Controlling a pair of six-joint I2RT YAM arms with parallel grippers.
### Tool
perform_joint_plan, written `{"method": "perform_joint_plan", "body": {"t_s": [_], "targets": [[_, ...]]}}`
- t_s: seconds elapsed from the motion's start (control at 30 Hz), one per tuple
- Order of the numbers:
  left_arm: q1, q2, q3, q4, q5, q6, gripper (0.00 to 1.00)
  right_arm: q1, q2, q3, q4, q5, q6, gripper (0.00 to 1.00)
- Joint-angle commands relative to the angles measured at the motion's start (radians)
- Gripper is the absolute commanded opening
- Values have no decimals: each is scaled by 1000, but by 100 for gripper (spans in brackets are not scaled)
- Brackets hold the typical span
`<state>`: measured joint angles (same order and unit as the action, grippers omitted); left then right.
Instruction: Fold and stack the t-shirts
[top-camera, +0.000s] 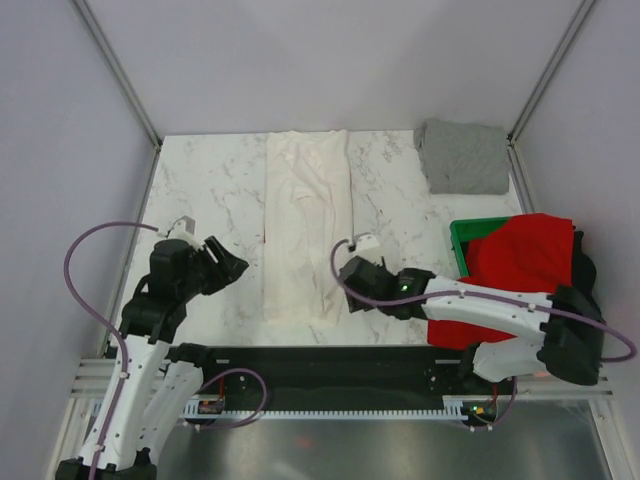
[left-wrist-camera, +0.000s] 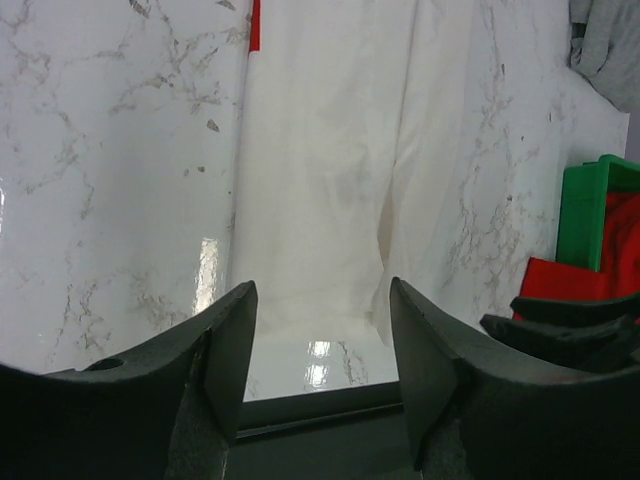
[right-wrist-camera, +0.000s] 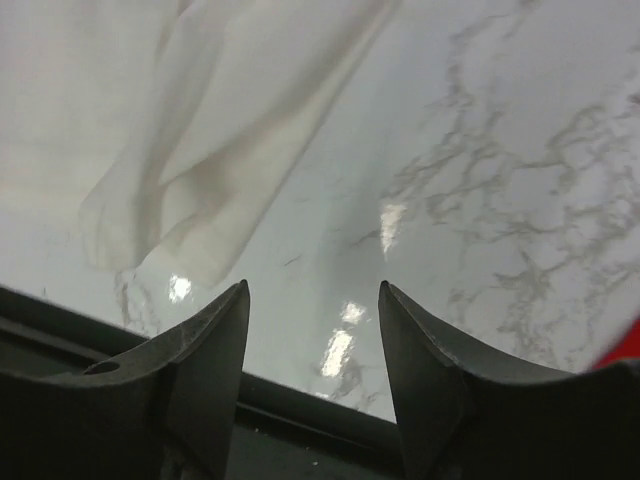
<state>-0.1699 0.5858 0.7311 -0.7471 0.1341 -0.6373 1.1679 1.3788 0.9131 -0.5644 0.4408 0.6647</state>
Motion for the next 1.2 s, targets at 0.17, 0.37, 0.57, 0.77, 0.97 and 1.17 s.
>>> {"method": "perform_joint_plan", "body": {"t_s": [0.17,0.37,0.57,0.77,0.97,1.17], "targets": [[-8,29,-88,-8,25,-145,61,-142,-49,-155,222,-223,119,55],[-43,25,-114,-6,-10,-182,59,-146,37,-188,394,-327,182,55],[-144,34,-171,-20,-126,-309,59,-146,140,-194,488,-382,208,53],[-226,83,-233,-11,-168,-383,59,-152,134,-235,463,-340,211,29],[-324,92,-268,-9,-217,-458,58,-157,75,-267,420,-307,204,0],[-411,183,-314,54,-251,-509,58,-160,39,-266,408,-306,204,0]]}}
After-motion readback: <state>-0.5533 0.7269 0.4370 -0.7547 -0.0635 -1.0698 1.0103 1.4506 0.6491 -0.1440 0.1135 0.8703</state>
